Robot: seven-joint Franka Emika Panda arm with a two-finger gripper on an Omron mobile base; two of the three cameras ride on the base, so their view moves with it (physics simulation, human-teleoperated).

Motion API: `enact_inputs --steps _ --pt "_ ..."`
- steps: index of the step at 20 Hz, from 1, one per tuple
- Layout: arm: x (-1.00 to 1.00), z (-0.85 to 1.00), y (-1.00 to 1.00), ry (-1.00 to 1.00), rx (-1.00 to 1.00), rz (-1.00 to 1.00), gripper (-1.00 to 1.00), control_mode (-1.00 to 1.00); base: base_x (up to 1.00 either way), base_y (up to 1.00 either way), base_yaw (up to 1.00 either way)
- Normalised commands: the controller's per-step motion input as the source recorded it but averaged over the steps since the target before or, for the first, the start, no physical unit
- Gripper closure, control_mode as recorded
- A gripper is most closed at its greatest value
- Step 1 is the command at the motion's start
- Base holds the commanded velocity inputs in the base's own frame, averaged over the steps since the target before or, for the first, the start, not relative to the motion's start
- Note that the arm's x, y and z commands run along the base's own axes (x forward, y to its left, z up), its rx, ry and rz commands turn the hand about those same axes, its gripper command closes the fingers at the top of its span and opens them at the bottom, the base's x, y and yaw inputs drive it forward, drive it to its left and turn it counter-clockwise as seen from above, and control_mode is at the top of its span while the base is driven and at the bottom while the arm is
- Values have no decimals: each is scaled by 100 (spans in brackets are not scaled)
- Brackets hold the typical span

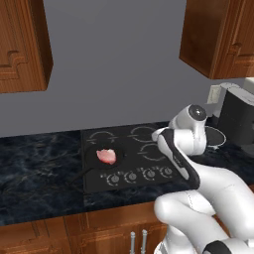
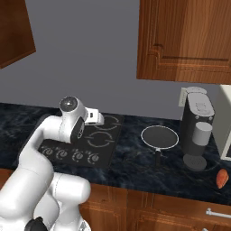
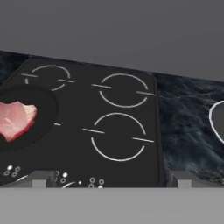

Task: Place both pans onto different burners. Then place the sweet potato and the steak on different pans.

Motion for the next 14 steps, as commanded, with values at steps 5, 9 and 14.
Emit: enact_inputs --steps 5,9,14 --pt "-21 0 -33 0 4 0 -100 -100 0 0 0" --pt "-24 0 -31 0 2 -3 -100 -100 0 0 0" --pt "-20 -4 -34 0 0 -11 -100 -100 0 0 0"
